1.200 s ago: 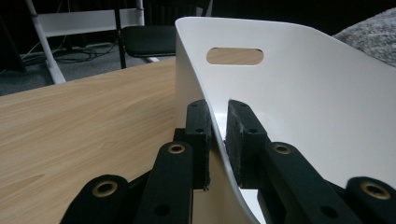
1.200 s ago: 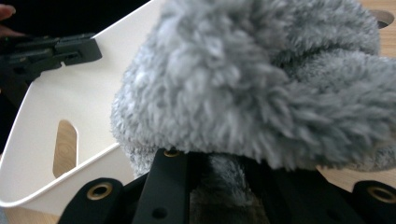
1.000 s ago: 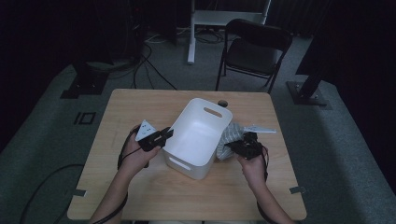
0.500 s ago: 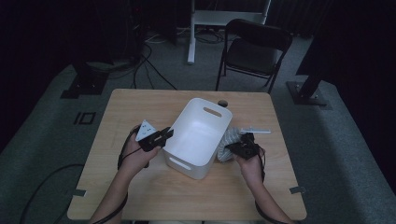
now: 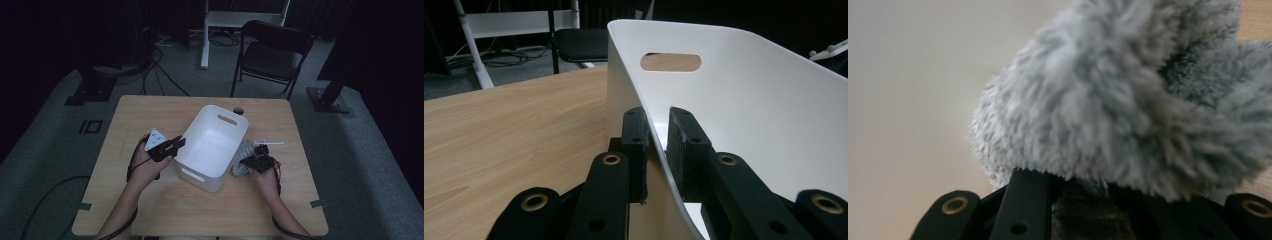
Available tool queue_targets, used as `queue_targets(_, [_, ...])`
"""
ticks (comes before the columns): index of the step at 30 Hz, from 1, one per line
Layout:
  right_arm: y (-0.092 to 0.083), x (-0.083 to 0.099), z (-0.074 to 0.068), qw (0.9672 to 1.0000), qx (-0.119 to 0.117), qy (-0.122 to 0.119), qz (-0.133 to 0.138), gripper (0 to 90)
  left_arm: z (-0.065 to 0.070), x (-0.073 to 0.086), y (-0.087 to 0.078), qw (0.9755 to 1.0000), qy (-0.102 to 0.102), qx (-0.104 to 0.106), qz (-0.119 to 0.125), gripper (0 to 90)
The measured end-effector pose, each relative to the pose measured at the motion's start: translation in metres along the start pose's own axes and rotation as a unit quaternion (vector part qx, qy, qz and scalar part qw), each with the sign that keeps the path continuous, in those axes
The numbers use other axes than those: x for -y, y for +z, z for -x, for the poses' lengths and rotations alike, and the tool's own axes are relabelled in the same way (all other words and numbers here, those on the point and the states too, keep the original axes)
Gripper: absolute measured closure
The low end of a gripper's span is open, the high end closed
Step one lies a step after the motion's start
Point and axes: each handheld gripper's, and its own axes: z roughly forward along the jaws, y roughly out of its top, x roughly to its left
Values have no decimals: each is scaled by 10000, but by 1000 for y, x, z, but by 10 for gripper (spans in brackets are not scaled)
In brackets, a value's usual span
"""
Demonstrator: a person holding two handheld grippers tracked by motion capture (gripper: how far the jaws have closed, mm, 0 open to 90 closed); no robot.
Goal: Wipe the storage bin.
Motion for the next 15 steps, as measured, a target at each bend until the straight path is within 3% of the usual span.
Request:
queue_targets(3, [-3, 0, 1, 10000, -37, 11, 28, 766, -1, -1, -1, 10000, 24, -3, -17, 786])
queue_targets(11, [-39, -10, 10, 9992, 115, -38, 384, 766, -7, -3, -2, 9998, 118, 106, -85, 785])
queue_targets(15, [-57, -14, 24, 9982, 68, 97, 583, 764, -14, -2, -4, 9992, 228, 335, -13, 768])
